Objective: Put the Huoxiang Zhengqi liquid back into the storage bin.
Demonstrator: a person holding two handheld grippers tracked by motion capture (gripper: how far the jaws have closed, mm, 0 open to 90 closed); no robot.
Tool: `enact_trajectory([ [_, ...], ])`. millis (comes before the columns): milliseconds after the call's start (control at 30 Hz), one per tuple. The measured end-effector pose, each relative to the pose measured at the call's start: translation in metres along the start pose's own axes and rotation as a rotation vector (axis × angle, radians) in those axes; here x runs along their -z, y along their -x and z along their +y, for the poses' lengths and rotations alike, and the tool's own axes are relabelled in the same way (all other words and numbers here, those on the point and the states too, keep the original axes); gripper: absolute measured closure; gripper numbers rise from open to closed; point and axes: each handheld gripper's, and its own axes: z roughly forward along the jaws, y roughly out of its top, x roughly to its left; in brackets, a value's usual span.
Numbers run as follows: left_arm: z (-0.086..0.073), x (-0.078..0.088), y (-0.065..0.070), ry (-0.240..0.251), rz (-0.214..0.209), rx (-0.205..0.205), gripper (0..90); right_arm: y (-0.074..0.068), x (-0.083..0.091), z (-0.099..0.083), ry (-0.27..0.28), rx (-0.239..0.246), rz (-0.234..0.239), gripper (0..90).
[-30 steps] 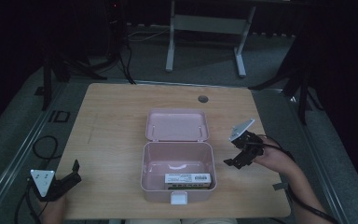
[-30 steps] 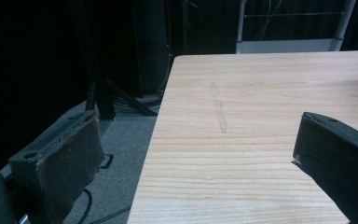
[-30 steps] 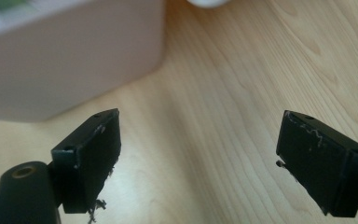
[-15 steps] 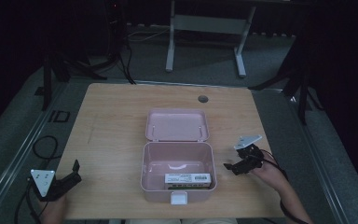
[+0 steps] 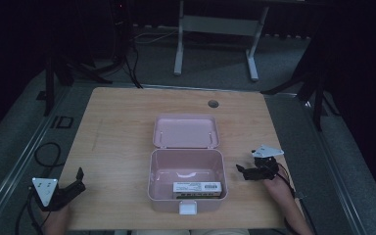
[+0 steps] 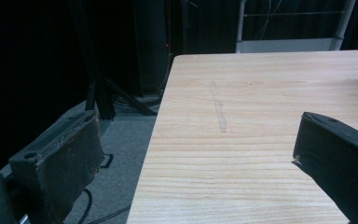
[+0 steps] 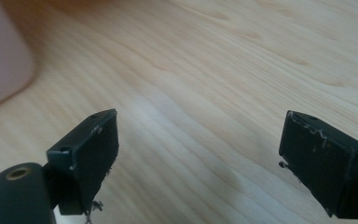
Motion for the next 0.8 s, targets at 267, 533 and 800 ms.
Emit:
enact_trajectory([
  [267, 0.0, 0.0, 0.0, 0.001, 0.001, 0.001, 1.7, 0.004, 0.006, -0.01, 0.077, -0.091, -0.132, 11.4],
  [533, 0.0, 0.0, 0.0, 0.002, 0.001, 0.002, 1.6, 0.01, 0.011, -0.018, 0.08, -0.148, -0.196, 11.3],
  [800, 0.0, 0.0, 0.0, 0.003, 0.001, 0.002, 1.6, 0.018, 0.018, -0.024, 0.103, -0.195, -0.235, 11.3],
])
